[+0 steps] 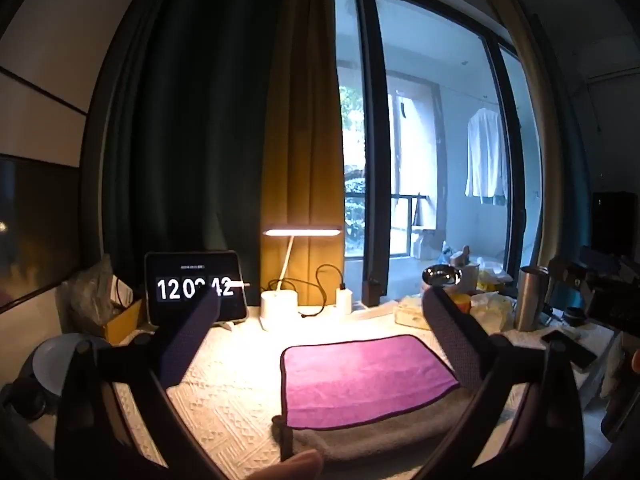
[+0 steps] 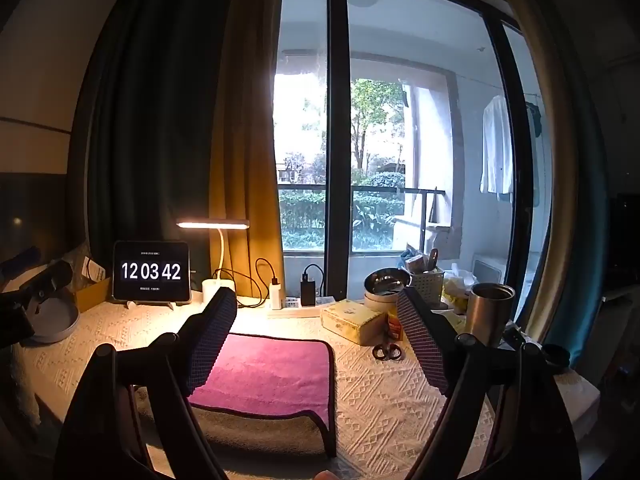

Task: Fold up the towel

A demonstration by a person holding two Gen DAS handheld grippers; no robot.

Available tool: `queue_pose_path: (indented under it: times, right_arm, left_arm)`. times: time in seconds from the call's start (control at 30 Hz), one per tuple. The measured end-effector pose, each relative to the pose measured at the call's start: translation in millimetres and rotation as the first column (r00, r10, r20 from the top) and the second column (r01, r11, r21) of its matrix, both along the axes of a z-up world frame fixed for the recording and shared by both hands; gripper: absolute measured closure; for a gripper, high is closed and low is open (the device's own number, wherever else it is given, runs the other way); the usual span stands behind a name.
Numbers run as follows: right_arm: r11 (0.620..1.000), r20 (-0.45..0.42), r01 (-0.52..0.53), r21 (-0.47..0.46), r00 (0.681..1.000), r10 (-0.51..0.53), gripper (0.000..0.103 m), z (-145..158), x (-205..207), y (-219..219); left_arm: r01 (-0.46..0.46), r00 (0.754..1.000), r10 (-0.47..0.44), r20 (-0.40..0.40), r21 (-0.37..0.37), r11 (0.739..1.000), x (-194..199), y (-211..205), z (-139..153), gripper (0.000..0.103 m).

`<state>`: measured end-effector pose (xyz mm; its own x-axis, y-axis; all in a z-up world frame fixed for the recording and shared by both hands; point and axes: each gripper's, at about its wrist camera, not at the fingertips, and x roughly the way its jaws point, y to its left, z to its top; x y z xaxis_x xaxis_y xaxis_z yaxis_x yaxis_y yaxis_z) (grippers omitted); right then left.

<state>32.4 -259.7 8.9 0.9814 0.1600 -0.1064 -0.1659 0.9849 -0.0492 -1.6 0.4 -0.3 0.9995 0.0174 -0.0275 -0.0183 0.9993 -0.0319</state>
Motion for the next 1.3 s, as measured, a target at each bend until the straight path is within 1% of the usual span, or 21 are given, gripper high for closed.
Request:
queue_pose_path:
  times: [0.07, 0.1, 0.27, 0.33, 0.63, 1.3]
  right_arm:
    - [1.000, -0.005, 0.002, -0.003, 1.000, -0.002, 0.018, 0, 0, -1]
    - [1.000, -0.005, 0.003, -0.003, 1.000, -0.003, 0.018, 0, 1, -1]
    - [1.000, -0.018, -0.002, -0.009, 1.000, 0.002, 0.018, -1, 6, 3]
    - [1.000, -0.020, -0.005, -0.011, 1.000, 0.005, 0.018, -2, 6, 3]
    - [1.000, -0.016, -0.015, -0.025, 1.000, 0.014, 0.018, -7, 5, 6]
    - [1.000, -0.036, -0.012, -0.014, 0.999, 0.011, 0.018, -4, 8, 5]
  left_arm:
    - [-0.013, 1.000, 0.013, -0.008, 0.014, 1.000, -2, -1, -2, 0.000]
    - [-0.010, 0.999, 0.011, -0.038, 0.019, 1.000, 1, -6, -5, 0.000]
    - [-0.019, 0.998, 0.019, -0.062, 0.006, 1.000, 10, -5, -7, 0.000]
    - [-0.019, 0.998, 0.018, -0.060, -0.017, 1.000, 7, 1, -5, 0.000]
    - [-0.024, 0.997, 0.022, -0.072, -0.031, 0.999, 8, 7, -7, 0.000]
    - [-0.001, 0.998, -0.001, -0.066, -0.027, 1.000, 8, 5, -10, 0.000]
